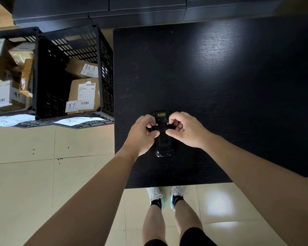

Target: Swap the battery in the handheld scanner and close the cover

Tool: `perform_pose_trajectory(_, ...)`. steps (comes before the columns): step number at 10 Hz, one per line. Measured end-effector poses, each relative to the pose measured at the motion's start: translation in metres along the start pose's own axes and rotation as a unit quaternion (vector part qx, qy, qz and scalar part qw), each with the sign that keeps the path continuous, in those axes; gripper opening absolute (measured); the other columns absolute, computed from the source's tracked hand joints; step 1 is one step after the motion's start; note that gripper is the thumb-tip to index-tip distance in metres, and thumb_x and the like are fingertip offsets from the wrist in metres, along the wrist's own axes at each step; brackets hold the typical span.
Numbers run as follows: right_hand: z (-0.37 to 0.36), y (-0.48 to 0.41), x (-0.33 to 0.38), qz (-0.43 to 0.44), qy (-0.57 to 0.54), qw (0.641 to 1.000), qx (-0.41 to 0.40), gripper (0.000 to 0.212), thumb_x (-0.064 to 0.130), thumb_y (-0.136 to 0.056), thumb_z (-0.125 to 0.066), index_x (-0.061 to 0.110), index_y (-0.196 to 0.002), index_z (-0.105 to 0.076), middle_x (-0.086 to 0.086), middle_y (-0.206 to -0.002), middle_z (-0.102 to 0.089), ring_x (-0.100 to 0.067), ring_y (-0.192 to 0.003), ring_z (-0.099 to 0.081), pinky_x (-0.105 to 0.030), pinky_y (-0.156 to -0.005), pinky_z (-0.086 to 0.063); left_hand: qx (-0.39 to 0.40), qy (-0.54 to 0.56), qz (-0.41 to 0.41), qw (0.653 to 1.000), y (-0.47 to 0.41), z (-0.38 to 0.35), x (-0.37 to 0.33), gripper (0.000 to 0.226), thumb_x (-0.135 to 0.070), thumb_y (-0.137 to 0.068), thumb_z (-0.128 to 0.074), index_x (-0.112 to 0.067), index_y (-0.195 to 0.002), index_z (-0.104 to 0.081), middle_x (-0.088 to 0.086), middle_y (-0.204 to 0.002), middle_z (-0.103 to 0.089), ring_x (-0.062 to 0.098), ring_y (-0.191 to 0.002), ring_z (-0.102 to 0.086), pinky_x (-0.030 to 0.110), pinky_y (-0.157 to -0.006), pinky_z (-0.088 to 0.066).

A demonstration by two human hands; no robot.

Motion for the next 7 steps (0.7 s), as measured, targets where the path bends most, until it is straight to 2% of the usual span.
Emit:
perform_pose_trajectory(1,-0.002,0.0,-0.001,0.0,-0.007,1.0,-0.011,0.022,0.035,-0.082,-0.075,0.03,-0.097,-0.059,0.004,-0.1,-0.056,-0.011,-0.077,-0.063,-0.025,-0.074,-0.057,-0.022,0.021,0.017,0.999,0.002,-0.003,-0.002,0.02,-0.007,-0.085,-0.072,-0.018,-0.096,-0.06,-0.003,-0.097,-0.053,0.01,-0.067,-0.049,0.028,-0.072,-0.052)
perform_pose_trajectory(3,-0.006,0.004,-0.002,-0.005,-0.017,0.999,-0.029,0.023,0.034,-0.083,-0.075,0.03,-0.1,-0.06,0.004,-0.099,-0.057,-0.012,-0.079,-0.065,-0.023,-0.073,-0.056,-0.061,0.028,0.018,0.998,0.007,-0.009,-0.002,0.021,-0.005,-0.084,-0.074,-0.02,-0.095,-0.062,-0.007,-0.095,-0.054,0.008,-0.069,-0.05,0.016,-0.072,-0.044)
perform_pose_trajectory(5,-0.012,0.014,0.002,-0.02,-0.032,0.997,-0.068,0.024,0.028,-0.085,-0.073,0.029,-0.107,-0.063,0.007,-0.101,-0.058,-0.008,-0.081,-0.063,-0.017,-0.072,-0.051,-0.084,0.036,0.031,0.995,0.016,-0.009,-0.002,0.02,-0.01,-0.085,-0.074,-0.021,-0.1,-0.067,-0.005,-0.099,-0.06,0.004,-0.076,-0.056,0.012,-0.075,-0.044)
perform_pose_trajectory(6,-0.021,0.044,0.006,-0.042,-0.036,0.991,-0.122,0.028,0.022,-0.087,-0.07,0.028,-0.113,-0.063,0.007,-0.096,-0.059,-0.005,-0.075,-0.061,-0.018,-0.072,-0.049,-0.132,0.066,0.045,0.988,0.04,-0.007,-0.009,0.02,-0.013,-0.088,-0.071,-0.026,-0.102,-0.065,-0.007,-0.1,-0.065,0.004,-0.082,-0.061,0.006,-0.074,-0.043)
perform_pose_trajectory(7,-0.022,0.09,0.006,-0.072,-0.045,0.989,-0.119,0.027,0.019,-0.089,-0.067,0.039,-0.104,-0.06,0.009,-0.091,-0.062,-0.006,-0.072,-0.062,-0.023,-0.073,-0.052,-0.14,0.071,0.097,0.983,0.099,-0.007,-0.003,0.025,-0.013,-0.088,-0.07,-0.035,-0.081,-0.06,-0.006,-0.081,-0.066,0.005,-0.069,-0.059,0.018,-0.069,-0.047)
Point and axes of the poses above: each hand's wrist, its own y-axis away from the middle knuckle, its own z-axis out of the back of the hand, x = y × z, the point moved 1 cm from there along -y, towards the middle knuckle
